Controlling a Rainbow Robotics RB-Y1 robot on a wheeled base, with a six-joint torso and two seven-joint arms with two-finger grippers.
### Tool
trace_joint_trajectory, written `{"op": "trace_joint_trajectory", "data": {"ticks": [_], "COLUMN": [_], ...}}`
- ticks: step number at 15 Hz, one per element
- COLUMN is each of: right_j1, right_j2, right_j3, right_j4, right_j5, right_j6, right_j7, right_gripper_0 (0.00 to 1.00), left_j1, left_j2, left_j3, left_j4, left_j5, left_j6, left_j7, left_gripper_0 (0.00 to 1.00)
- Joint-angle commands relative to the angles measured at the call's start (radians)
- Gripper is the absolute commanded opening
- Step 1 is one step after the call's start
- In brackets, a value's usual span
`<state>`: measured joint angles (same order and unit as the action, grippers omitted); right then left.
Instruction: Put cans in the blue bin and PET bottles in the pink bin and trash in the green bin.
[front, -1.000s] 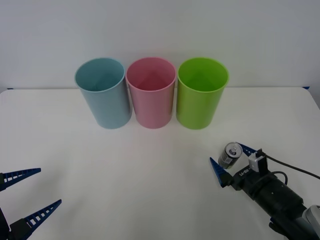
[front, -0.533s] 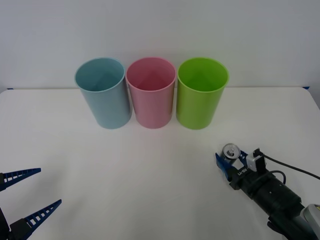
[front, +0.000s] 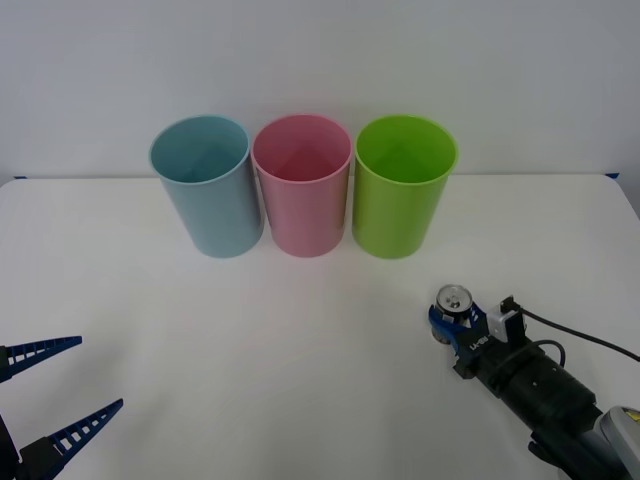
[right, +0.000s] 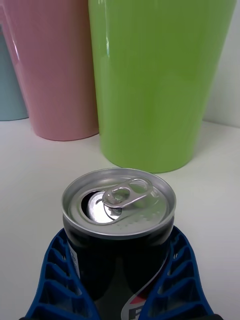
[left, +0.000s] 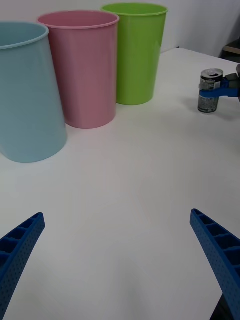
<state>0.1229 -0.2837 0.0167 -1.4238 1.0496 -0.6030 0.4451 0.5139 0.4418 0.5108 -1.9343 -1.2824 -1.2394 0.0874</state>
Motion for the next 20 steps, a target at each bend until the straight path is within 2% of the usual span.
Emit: {"op": "trace_joint_trajectory", "data": {"ticks": [1,5,11,15,20], "right_j1": [0.0,0.04,0.253,0.277,0.212], "right_j2": [0.0,-0.023,-0.078,-0.083,-0.083], "right_j3": [-0.012,-0.055,-0.11,-0.11,-0.099], "right_j4": [-0.018,-0.11,-0.415,-0.555,-0.739], "right_j5": [-0.025,-0.031,-0.054,-0.053,0.059], "right_j6": [-0.047,-0.164,-0.265,-0.317,-0.281], "right_j7": [0.003,-0.011,-0.052,-0.072,-0.292], "right_gripper_0": [0.0,0.0,0.0,0.0,0.0], "left_j1": [0.0,0.0,0.0,0.0,0.0], "left_j2": [0.0,0.0,0.0,0.0,0.0], "left_j3": [0.0,0.0,0.0,0.0,0.0], "left_j4": [0.0,0.0,0.0,0.0,0.0], "left_j5": [0.0,0.0,0.0,0.0,0.0], "left_j6": [0.0,0.0,0.0,0.0,0.0], "left_j7": [0.0,0.0,0.0,0.0,0.0], "left_gripper_0": [1.0,1.0,1.0,1.0,1.0]}}
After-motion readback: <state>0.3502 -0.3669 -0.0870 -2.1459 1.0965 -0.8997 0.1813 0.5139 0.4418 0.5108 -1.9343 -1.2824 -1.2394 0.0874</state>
